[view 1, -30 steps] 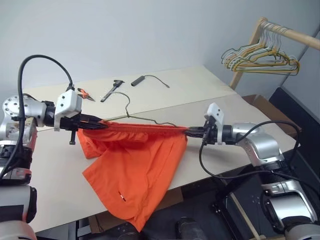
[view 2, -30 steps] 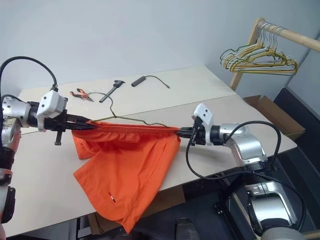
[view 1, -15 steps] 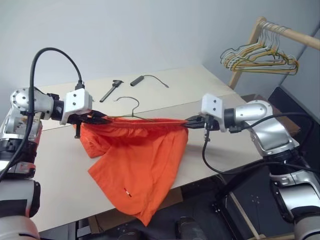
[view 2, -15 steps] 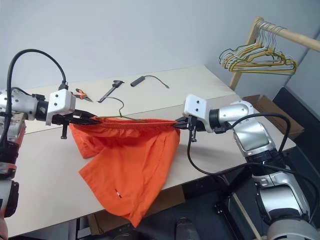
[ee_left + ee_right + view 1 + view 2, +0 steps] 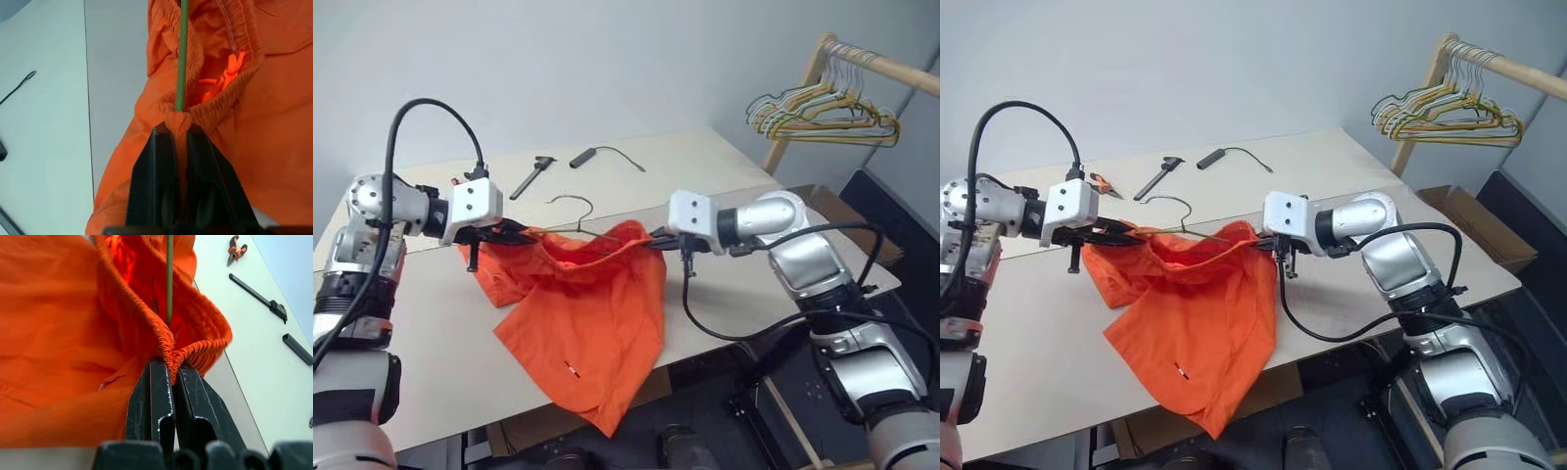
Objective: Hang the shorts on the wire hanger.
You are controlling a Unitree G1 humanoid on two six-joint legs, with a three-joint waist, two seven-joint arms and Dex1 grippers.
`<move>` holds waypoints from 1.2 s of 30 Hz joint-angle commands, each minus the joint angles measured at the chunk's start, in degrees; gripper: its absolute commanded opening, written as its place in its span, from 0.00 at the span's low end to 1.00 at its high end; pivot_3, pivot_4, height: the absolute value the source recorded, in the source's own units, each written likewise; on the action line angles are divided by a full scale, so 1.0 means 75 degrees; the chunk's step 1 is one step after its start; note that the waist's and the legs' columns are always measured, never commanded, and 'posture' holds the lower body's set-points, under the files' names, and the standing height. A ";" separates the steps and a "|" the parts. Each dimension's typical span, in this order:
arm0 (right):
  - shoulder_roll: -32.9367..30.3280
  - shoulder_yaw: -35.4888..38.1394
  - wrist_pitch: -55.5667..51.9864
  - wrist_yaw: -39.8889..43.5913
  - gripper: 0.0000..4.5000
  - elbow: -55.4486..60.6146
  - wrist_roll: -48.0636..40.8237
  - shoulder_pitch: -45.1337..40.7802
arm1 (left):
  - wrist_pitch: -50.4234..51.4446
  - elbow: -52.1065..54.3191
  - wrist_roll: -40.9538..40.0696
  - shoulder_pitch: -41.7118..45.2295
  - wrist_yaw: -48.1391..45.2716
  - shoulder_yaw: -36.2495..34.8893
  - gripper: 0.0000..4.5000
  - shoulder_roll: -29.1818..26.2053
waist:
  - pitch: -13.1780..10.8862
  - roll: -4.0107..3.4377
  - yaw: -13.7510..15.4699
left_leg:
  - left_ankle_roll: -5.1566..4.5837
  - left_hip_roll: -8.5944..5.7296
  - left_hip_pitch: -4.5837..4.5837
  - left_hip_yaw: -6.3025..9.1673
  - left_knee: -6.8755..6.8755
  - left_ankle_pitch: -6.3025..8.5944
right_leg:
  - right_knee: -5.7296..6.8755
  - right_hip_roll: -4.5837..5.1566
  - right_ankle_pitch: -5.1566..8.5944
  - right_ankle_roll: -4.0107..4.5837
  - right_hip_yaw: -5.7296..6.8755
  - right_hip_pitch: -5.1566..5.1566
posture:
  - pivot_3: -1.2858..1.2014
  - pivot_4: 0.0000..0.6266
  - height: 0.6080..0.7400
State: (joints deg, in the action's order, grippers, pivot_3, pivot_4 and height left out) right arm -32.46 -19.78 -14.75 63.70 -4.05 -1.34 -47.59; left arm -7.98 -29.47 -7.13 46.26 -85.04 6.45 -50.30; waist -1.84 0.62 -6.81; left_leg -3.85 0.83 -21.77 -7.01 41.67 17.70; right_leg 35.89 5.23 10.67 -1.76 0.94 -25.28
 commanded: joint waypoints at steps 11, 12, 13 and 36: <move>0.0056 0.0058 -0.0051 -0.0207 0.57 -0.0086 0.0423 -0.0119 | 0.0112 0.0226 -0.0588 0.0015 -0.0015 -0.0562 0.00 -0.0013 | 0.0000 0.0000 -0.0034 | 0.0001 0.0001 0.0001 -0.0001 0.0000 0.0000 | -0.0001 -0.0001 0.0000 0.0000 -0.0001 0.0000 | 0.47 0.00 1.00; 0.0126 0.0104 -0.0117 -0.0345 0.57 -0.0142 0.0427 -0.0113 | 0.0163 0.0269 -0.0644 -0.0005 -0.0050 -0.0587 0.00 -0.0022 | 0.0000 0.0000 -0.0036 | 0.0001 0.0000 0.0001 -0.0001 0.0000 0.0000 | -0.0001 -0.0001 0.0000 0.0000 -0.0001 0.0000 | 0.47 0.00 1.00; 0.0200 0.0151 -0.0217 -0.0492 0.57 -0.0196 0.0427 -0.0118 | 0.0217 0.0317 -0.0683 -0.0023 -0.0101 -0.0602 0.00 -0.0028 | 0.0000 0.0000 -0.0037 | 0.0001 0.0000 0.0001 -0.0001 0.0000 0.0000 | 0.0000 -0.0001 0.0000 0.0000 -0.0001 -0.0001 | 0.47 0.00 1.00; 0.0295 0.0603 -0.1518 0.0554 0.06 -0.0075 -0.0963 -0.0257 | 0.0243 0.0502 -0.1078 -0.0020 -0.0397 -0.0847 0.00 0.0114 | 0.0000 0.0000 -0.0048 | 0.0003 0.0001 0.0001 0.0002 0.0000 -0.0002 | -0.0001 -0.0002 0.0000 0.0000 0.0000 0.0000 | 0.47 0.00 1.00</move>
State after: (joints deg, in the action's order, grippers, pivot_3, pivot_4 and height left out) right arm -30.00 -17.07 -25.72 67.71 -6.11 -7.01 -48.23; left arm -5.10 -26.66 -14.22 44.37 -88.27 1.57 -49.17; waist -1.84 0.61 -7.17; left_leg -3.83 0.84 -21.75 -6.99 41.67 17.69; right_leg 35.88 5.21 10.67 -1.76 0.94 -25.27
